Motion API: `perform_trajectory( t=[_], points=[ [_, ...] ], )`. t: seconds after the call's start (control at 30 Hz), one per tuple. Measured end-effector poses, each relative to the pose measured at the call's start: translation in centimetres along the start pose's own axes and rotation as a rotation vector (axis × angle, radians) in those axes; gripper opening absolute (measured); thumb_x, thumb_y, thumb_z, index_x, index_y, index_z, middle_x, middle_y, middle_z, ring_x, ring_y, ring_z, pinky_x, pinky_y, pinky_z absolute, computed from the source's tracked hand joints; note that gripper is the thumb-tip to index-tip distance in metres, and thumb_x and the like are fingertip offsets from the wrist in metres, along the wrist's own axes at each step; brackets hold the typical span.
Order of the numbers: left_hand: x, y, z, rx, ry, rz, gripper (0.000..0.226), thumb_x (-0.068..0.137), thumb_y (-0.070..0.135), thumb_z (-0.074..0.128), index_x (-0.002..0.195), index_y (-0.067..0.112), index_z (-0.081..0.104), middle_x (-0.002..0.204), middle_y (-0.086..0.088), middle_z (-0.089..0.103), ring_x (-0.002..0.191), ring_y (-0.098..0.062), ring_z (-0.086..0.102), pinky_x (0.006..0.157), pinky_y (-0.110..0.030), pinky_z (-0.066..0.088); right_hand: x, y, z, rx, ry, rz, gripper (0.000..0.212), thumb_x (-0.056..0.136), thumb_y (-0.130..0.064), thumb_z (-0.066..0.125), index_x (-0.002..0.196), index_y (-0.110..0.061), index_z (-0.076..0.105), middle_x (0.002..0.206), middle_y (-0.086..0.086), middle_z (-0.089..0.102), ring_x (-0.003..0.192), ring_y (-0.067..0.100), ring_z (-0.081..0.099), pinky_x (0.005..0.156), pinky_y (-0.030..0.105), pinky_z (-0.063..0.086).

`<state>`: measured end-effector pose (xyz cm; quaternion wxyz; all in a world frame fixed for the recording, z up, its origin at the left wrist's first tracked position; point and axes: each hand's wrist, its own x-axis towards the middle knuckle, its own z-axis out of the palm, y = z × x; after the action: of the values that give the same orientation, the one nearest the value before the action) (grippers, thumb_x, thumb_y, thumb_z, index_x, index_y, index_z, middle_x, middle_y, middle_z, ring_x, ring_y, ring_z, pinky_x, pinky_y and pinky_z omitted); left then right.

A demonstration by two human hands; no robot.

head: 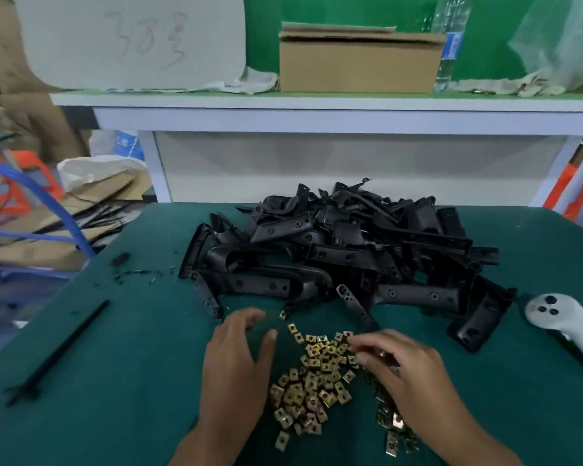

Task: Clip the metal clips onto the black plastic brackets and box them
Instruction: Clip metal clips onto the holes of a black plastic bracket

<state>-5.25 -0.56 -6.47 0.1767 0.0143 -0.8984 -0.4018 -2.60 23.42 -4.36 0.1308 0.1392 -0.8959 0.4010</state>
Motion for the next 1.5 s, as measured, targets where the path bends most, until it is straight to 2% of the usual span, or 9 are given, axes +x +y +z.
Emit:
perform_trajectory(
  t=[0.2, 0.5, 0.63, 0.77, 0.83, 0.9, 1.03, 1.23, 1.5],
  points=[
    [3.8, -3.3, -2.0, 0.304, 0.11, -0.201, 0.047, 0.098, 0.044, 0.06, 0.144, 0.042, 0.048, 0.157, -0.014, 0.033, 0.144, -0.037, 0.026, 0.115, -0.054, 0.022, -0.2, 0.3, -0.2, -0.058, 0.091, 0.037, 0.015, 0.085, -0.041, 0.063, 0.096, -0.051, 0.065, 0.097, -0.036, 0.066, 0.098, -0.021, 0.057, 0.074, -0.002, 0.041],
    [4.7, -3.8, -2.5, -0.194, 0.341, -0.114, 0.019, 0.092, 0.016, 0.073, 0.107, 0.027, 0.068, 0.09, 0.006, 0.066, 0.09, -0.01, 0.065, 0.08, -0.027, 0.051, -0.5, 0.0, 0.0, -0.064, 0.069, 0.066, 0.016, 0.086, -0.038, 0.069, 0.092, -0.052, 0.066, 0.09, -0.031, 0.068, 0.098, -0.022, 0.056, 0.079, -0.003, 0.037],
    [3.8, -0.7, -4.0, -0.642, 0.443, 0.018, 0.029, 0.09, 0.009, 0.073, 0.101, 0.032, 0.06, 0.096, 0.011, 0.072, 0.093, -0.007, 0.067, 0.082, -0.013, 0.051, -0.4, -0.8, -0.1, 0.031, 0.1, 0.096, 0.019, 0.082, -0.05, 0.064, 0.096, -0.059, 0.055, 0.101, -0.042, 0.063, 0.098, -0.027, 0.054, 0.079, -0.003, 0.037],
    [1.6, 2.8, -5.2, -0.499, 0.396, 0.264, 0.016, 0.089, 0.042, 0.074, 0.102, 0.048, 0.065, 0.102, 0.017, 0.071, 0.056, 0.006, 0.049, 0.053, -0.006, 0.039, -0.5, -1.0, -0.1, 0.045, 0.152, 0.063, 0.006, 0.08, -0.049, 0.066, 0.084, -0.046, 0.064, 0.093, -0.031, 0.069, 0.095, -0.016, 0.061, 0.079, 0.001, 0.04],
    [0.4, 4.2, -5.2, -0.532, 0.379, 0.442, 0.021, 0.089, 0.039, 0.072, 0.109, 0.042, 0.064, 0.103, 0.014, 0.069, 0.069, 0.007, 0.058, 0.065, -0.005, 0.044, -0.5, -0.9, 0.0, 0.033, 0.155, 0.049, 0.007, 0.082, -0.043, 0.069, 0.085, -0.045, 0.063, 0.095, -0.029, 0.068, 0.092, -0.009, 0.063, 0.075, 0.003, 0.042],
    [-0.6, 5.7, -5.2, -0.803, 0.292, 0.389, 0.026, 0.087, 0.043, 0.076, 0.109, 0.039, 0.064, 0.101, 0.006, 0.07, 0.09, -0.005, 0.067, 0.081, -0.015, 0.052, -0.4, -0.9, 0.0, 0.008, 0.168, 0.022, 0.012, 0.083, -0.041, 0.068, 0.089, -0.05, 0.062, 0.096, -0.027, 0.067, 0.088, -0.005, 0.064, 0.07, 0.005, 0.043],
    [-1.6, 6.6, -4.2, -1.165, -0.016, 0.064, 0.031, 0.079, 0.039, 0.083, 0.101, 0.028, 0.064, 0.093, -0.002, 0.069, 0.072, -0.025, 0.071, 0.069, -0.038, 0.06, -0.4, -1.0, 0.0, 0.157, 0.161, 0.034, 0.018, 0.085, -0.055, 0.056, 0.099, -0.061, 0.065, 0.101, -0.029, 0.069, 0.091, -0.003, 0.066, 0.074, 0.01, 0.048],
    [-3.0, 5.5, -0.6, -1.151, -0.341, -0.174, 0.026, 0.071, 0.04, 0.082, 0.09, 0.026, 0.07, 0.068, 0.002, 0.053, 0.058, -0.013, 0.051, 0.056, -0.024, 0.044, 0.2, -1.6, 0.0, 0.733, 0.103, 0.228, 0.007, 0.088, -0.034, 0.07, 0.092, -0.041, 0.071, 0.091, 0.0, 0.078, 0.088, 0.008, 0.071, 0.074, 0.018, 0.053],
    [-4.3, 5.5, 0.6, -1.027, -0.676, -0.141, 0.051, 0.062, 0.021, 0.093, 0.106, 0.03, 0.069, 0.081, 0.004, 0.064, 0.074, -0.011, 0.066, 0.072, -0.022, 0.055, -0.4, -2.3, -1.4, 0.891, -0.084, 0.312, 0.02, 0.081, -0.036, 0.078, 0.1, -0.029, 0.077, 0.085, -0.008, 0.067, 0.081, 0.007, 0.062, 0.075, 0.021, 0.052]
  ],
)
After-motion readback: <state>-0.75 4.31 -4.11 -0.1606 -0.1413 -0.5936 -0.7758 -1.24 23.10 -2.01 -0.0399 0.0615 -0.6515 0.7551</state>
